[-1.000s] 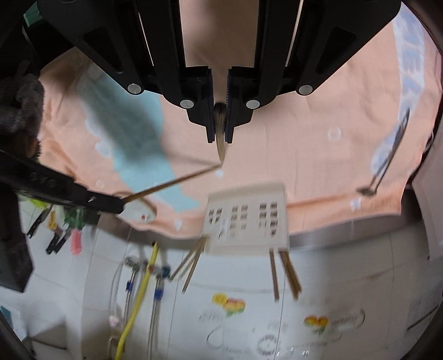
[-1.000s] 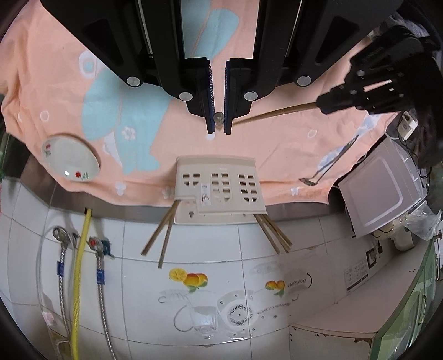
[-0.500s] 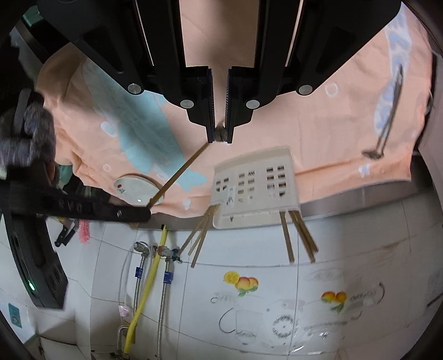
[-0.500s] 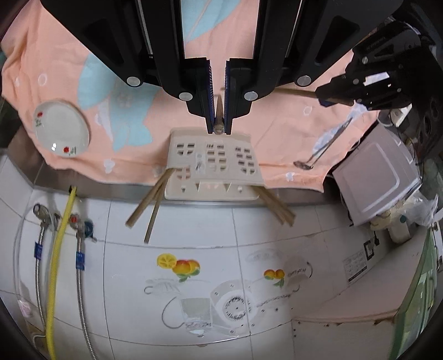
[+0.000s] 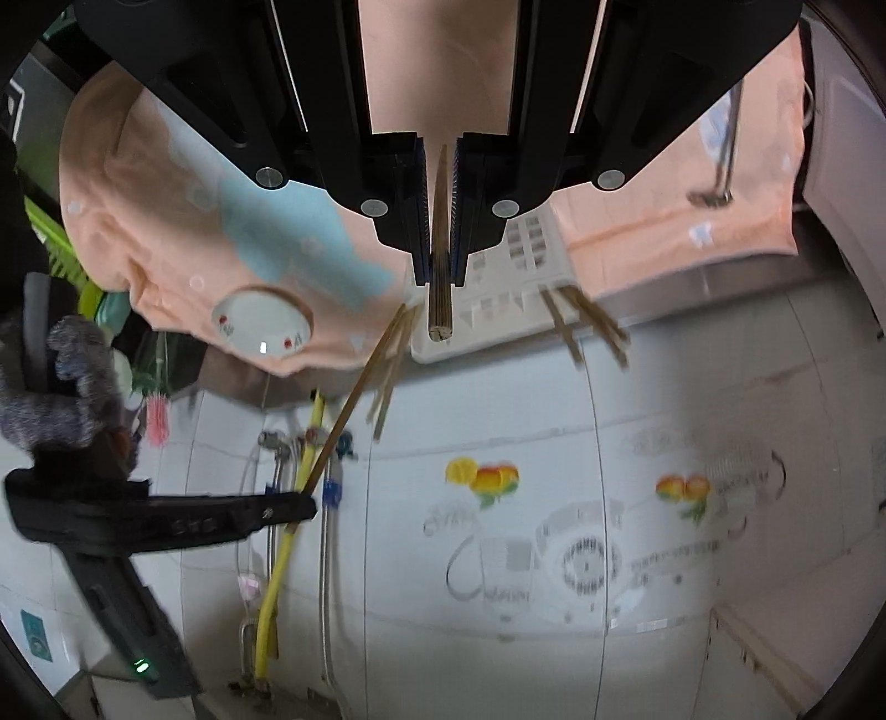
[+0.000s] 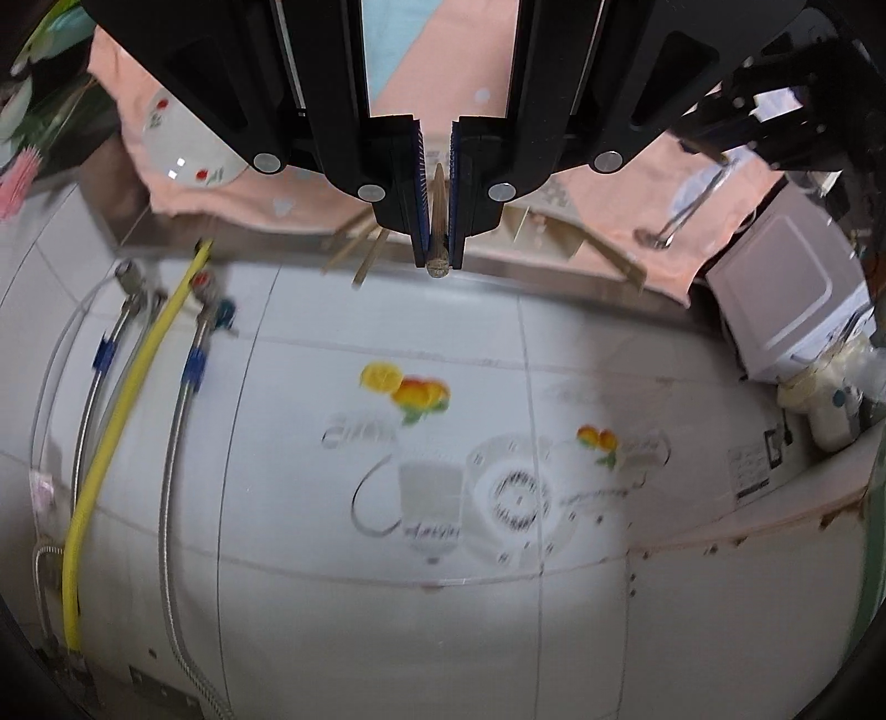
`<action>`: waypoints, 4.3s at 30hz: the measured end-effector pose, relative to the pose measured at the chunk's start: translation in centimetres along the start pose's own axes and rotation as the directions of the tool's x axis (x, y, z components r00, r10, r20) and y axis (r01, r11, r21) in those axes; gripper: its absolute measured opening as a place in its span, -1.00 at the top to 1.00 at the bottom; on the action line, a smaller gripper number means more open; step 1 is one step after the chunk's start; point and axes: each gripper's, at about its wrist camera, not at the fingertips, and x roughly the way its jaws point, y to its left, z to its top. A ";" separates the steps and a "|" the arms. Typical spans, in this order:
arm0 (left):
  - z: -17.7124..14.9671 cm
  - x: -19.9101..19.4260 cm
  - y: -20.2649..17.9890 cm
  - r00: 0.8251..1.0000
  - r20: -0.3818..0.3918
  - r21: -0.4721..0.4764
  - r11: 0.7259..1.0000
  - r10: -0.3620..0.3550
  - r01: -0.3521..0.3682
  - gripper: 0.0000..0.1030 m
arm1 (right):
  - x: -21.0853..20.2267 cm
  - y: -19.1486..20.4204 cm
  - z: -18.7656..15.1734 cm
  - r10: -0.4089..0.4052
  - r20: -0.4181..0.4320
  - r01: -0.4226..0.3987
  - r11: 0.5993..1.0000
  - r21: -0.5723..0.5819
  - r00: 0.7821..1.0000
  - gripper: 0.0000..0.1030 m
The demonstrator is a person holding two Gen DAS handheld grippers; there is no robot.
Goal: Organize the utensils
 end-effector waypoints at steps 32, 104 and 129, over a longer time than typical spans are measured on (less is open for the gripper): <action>7.5 7.3 5.4 0.985 0.050 -0.088 0.984 0.162 -0.158 0.89 | 8.1 -1.5 0.1 0.007 -0.091 -0.005 1.000 0.029 0.996 0.87; -7.6 -5.9 2.9 0.968 -0.035 -0.155 0.956 0.248 -0.250 -0.90 | -5.0 4.2 -16.5 -0.038 -0.006 0.038 0.996 0.079 0.999 -0.82; -11.9 -10.0 0.2 0.950 -0.023 -0.188 0.932 0.311 -0.310 -0.91 | -8.8 6.1 -21.0 -0.078 0.017 0.076 0.992 0.101 0.997 -0.87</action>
